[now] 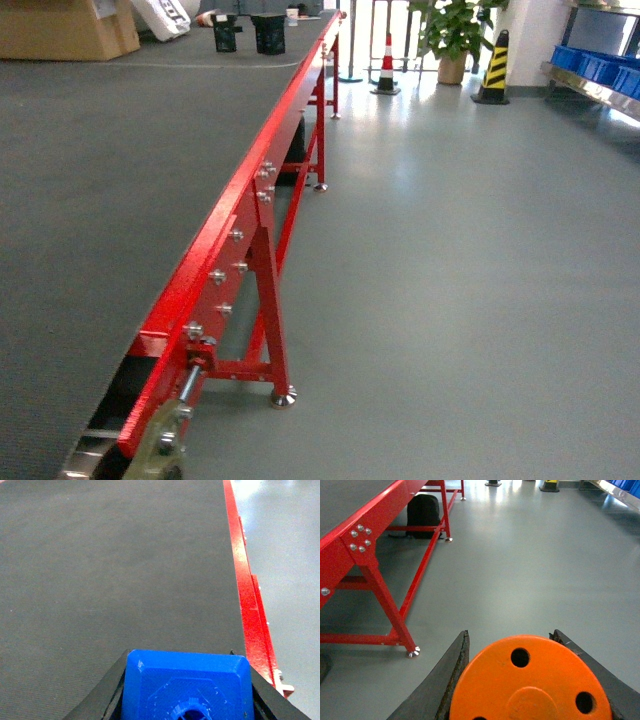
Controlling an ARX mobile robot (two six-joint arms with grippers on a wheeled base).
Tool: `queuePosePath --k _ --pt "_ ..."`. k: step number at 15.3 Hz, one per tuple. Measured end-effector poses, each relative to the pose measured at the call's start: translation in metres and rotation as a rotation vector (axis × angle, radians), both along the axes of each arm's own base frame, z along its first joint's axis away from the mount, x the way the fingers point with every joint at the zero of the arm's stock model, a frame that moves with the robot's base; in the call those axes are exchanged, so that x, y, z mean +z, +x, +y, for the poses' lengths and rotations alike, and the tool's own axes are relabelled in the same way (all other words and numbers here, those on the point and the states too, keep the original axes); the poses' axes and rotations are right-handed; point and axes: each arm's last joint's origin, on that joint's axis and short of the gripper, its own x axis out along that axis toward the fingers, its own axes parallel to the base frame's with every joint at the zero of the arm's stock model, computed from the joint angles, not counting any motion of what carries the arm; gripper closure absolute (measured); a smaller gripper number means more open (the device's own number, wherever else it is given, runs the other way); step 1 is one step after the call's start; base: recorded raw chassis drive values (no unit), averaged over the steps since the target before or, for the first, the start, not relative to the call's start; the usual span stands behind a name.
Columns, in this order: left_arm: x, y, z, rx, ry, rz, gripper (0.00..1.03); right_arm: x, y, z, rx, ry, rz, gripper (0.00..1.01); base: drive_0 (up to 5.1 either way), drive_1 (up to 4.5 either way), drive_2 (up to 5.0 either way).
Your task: Sort blue parts and orange caps into right shelf containers
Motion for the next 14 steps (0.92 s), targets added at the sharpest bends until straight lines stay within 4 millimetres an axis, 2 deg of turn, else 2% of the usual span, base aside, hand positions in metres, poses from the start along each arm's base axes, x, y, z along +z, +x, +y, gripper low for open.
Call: queuePosePath --k 14 --pt "0.0004 0.0001 -0.0001 0.000 0.000 -0.004 0.58 0.0001 0.0000 0.0000 0.000 0.000 -0.001 0.59 4.9 -3.41 -1.4"
